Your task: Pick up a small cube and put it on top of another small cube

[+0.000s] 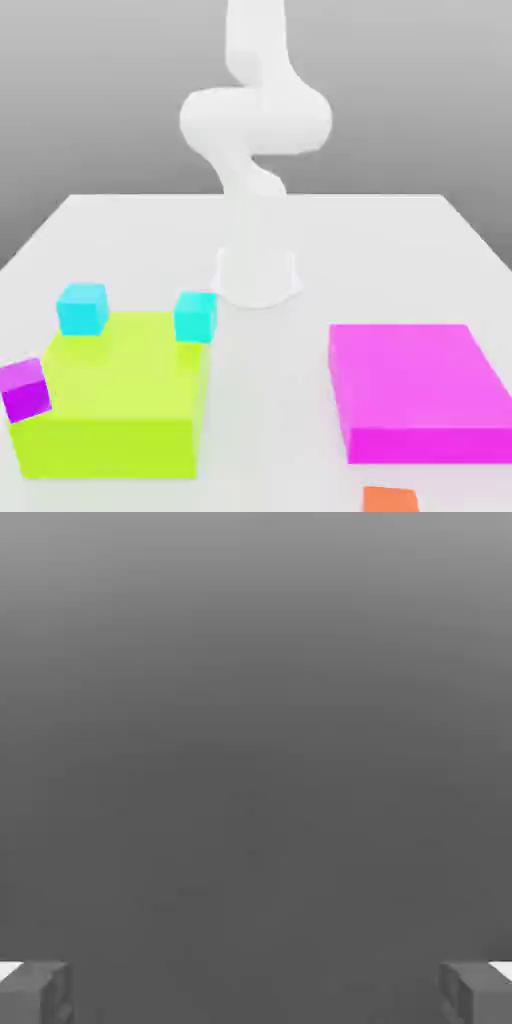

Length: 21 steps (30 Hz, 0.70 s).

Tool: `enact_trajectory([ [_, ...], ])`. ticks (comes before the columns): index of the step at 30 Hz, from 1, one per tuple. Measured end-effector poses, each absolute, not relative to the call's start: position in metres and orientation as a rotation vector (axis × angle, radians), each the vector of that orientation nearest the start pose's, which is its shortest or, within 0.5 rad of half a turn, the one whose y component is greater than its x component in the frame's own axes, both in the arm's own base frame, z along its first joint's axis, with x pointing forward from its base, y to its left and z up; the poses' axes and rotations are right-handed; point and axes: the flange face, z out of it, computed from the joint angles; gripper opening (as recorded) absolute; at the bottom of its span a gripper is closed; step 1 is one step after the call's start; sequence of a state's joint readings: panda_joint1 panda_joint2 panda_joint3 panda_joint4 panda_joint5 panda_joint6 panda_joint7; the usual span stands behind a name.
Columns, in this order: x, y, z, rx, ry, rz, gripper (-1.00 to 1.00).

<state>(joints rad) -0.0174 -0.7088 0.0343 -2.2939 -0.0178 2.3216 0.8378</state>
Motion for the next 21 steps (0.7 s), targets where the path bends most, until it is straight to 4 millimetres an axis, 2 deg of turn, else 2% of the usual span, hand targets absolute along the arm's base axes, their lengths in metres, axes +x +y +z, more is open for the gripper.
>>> enact_trajectory([
  [5,0.44,0.032,0.618,-2.59,1.147,-0.852,0.0],
  [11,0.494,0.055,0.529,-2.692,1.215,-0.689,0.0],
  [16,0.525,0.075,0.447,-2.76,1.257,-0.537,0.0],
  [21,0.541,0.098,0.363,-2.812,1.283,-0.37,0.0],
])
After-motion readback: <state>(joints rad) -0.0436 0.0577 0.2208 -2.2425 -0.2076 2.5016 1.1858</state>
